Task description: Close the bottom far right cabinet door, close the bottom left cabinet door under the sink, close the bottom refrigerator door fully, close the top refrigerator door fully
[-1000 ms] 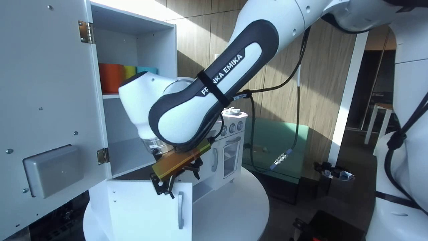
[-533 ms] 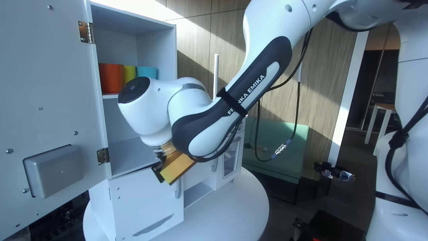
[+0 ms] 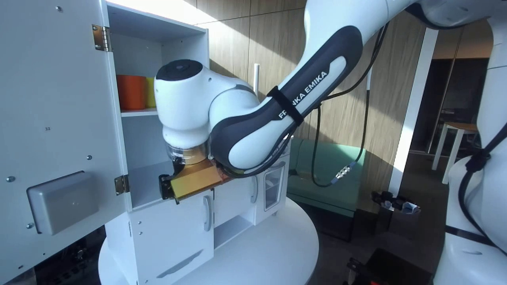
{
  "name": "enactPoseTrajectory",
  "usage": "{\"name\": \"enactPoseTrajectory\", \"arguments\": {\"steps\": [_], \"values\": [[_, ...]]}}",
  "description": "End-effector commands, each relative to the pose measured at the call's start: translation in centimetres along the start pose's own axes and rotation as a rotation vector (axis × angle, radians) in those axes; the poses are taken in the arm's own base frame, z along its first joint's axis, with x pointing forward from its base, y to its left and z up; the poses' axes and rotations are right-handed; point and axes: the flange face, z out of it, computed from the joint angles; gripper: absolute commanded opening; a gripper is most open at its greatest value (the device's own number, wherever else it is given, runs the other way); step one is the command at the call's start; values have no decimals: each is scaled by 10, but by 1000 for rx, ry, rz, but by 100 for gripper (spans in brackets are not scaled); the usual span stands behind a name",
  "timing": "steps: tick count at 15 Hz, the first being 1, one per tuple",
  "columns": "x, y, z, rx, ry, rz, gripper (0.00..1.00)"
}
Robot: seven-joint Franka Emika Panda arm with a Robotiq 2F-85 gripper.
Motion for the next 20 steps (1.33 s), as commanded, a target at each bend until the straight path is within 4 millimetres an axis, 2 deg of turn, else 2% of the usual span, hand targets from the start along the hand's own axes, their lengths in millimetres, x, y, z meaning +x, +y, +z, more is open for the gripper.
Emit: {"name": "enactPoseTrajectory", "arguments": {"steps": [1, 6, 9, 13, 16, 20], "values": [[2, 5, -54, 197, -31, 27, 100], [39, 6, -125, 428, -121, 95, 100], [77, 25, -165, 521, -158, 164, 100], [129, 50, -202, 587, -202, 292, 100], [157, 60, -235, 645, -155, 311, 100], [179, 66, -289, 717, -40, 333, 100]]}}
